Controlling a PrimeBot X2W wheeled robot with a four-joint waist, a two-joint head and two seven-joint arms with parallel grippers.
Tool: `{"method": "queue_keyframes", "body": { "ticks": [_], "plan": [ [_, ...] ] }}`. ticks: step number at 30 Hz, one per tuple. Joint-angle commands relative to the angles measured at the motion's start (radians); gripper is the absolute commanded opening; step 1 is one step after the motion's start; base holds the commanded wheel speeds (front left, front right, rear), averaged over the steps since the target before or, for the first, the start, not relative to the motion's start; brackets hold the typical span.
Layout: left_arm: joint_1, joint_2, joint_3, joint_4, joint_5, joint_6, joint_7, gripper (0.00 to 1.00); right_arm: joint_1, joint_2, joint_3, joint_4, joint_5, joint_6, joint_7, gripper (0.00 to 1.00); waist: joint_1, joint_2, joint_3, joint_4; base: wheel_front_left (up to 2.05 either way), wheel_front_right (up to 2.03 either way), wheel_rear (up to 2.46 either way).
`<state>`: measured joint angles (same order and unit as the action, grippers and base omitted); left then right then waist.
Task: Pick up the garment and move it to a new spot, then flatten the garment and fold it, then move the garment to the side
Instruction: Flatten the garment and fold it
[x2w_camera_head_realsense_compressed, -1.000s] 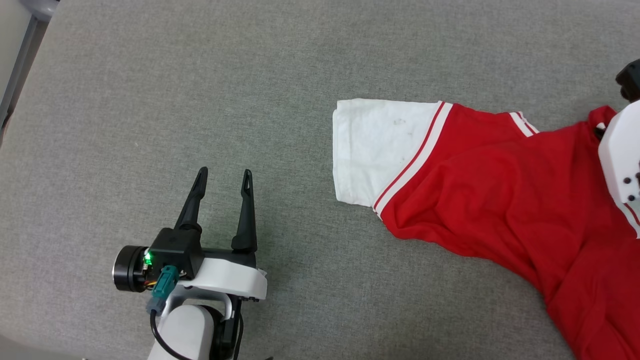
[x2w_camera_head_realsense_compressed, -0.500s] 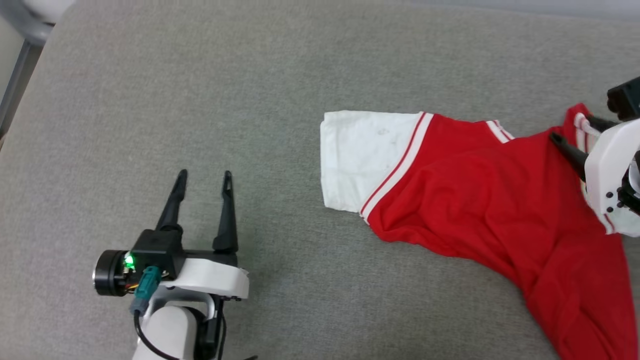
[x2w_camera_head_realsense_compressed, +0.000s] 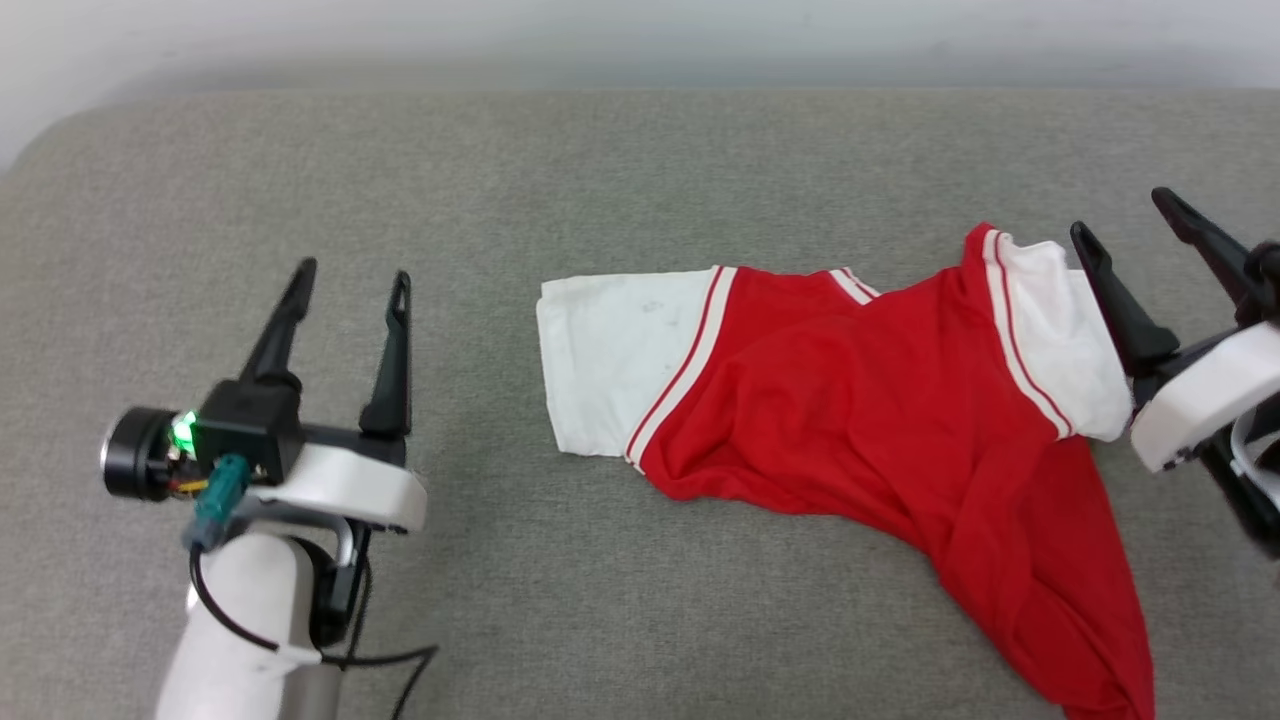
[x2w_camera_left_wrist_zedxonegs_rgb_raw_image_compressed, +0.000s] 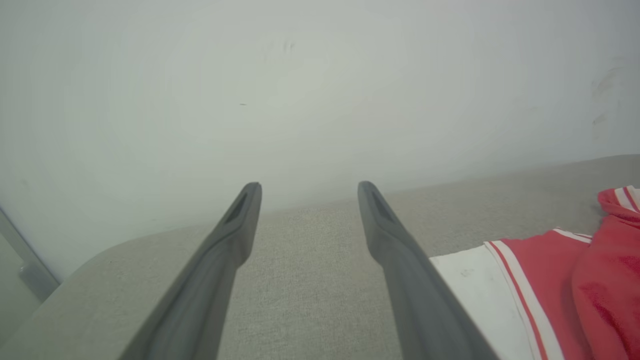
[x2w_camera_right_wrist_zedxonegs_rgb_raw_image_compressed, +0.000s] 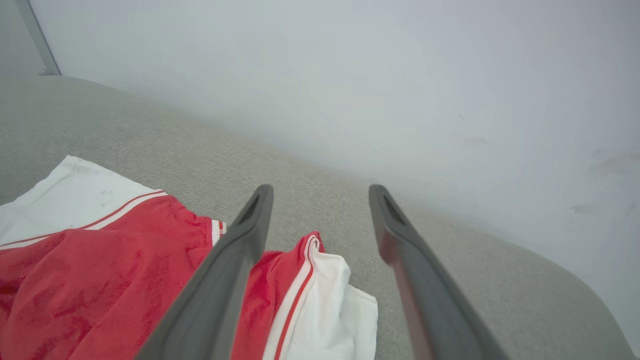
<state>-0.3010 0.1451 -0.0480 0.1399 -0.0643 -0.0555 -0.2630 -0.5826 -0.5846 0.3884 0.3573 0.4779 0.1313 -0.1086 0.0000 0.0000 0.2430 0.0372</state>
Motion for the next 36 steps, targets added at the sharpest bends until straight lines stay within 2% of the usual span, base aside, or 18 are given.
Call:
{"method": "queue_keyframes", "body": {
  "ticks": [1, 3, 4, 6, 10, 15, 23, 28, 36],
  "plan": [
    [-0.033, 0.019, 0.002, 0.015, 0.002, -0.012, -0.003, 1.0, 0.048, 0.03, -0.041, -0.028, -0.031, -0.001, -0.017, 1.0, 0.0, 0.0, -0.02, -0.024, 0.0, 0.0, 0.0],
    [-0.076, 0.037, -0.009, 0.042, 0.002, -0.03, -0.003, 1.0, 0.115, 0.079, -0.114, -0.079, -0.078, -0.001, -0.04, 1.0, 0.0, 0.0, -0.028, -0.038, 0.0, 0.0, 0.0],
    [-0.142, 0.067, -0.029, 0.091, -0.011, -0.051, -0.002, 1.0, 0.215, 0.161, -0.212, -0.164, -0.148, -0.001, -0.06, 1.0, 0.0, 0.0, -0.033, -0.058, 0.0, 0.0, 0.0],
    [-0.19, 0.091, -0.048, 0.116, -0.022, -0.059, 0.014, 1.0, 0.28, 0.218, -0.261, -0.225, -0.19, -0.001, -0.068, 1.0, 0.0, 0.0, -0.034, -0.075, 0.0, 0.0, 0.0],
    [-0.287, 0.129, -0.09, 0.158, -0.069, -0.072, 0.066, 1.0, 0.381, 0.312, -0.305, -0.317, -0.242, -0.001, -0.061, 1.0, 0.0, 0.0, -0.03, -0.104, 0.0, 0.0, 0.0],
    [-0.397, 0.202, -0.206, 0.205, -0.14, -0.074, 0.182, 1.0, 0.465, 0.381, -0.339, -0.383, -0.266, -0.001, -0.059, 1.0, 0.0, 0.0, -0.016, -0.131, 0.0, 0.0, 0.0],
    [-0.546, 0.299, -0.433, 0.29, -0.354, -0.073, 0.416, 1.0, 0.53, 0.441, -0.395, -0.435, -0.283, -0.001, -0.054, 1.0, 0.0, 0.0, 0.016, -0.159, 0.0, 0.0, 0.0],
    [-0.625, 0.345, -0.572, 0.37, -0.492, -0.074, 0.643, 1.0, 0.519, 0.446, -0.385, -0.442, -0.282, -0.001, -0.056, 1.0, 0.0, 0.0, 0.04, -0.174, 0.0, 0.0, 0.0],
    [-0.7, 0.384, -0.719, 0.449, -0.674, -0.074, 0.884, 1.0, 0.483, 0.441, -0.368, -0.443, -0.279, -0.001, -0.065, 1.0, 0.0, 0.0, 0.094, -0.193, 0.0, 0.0, 0.0]
  ]
}}
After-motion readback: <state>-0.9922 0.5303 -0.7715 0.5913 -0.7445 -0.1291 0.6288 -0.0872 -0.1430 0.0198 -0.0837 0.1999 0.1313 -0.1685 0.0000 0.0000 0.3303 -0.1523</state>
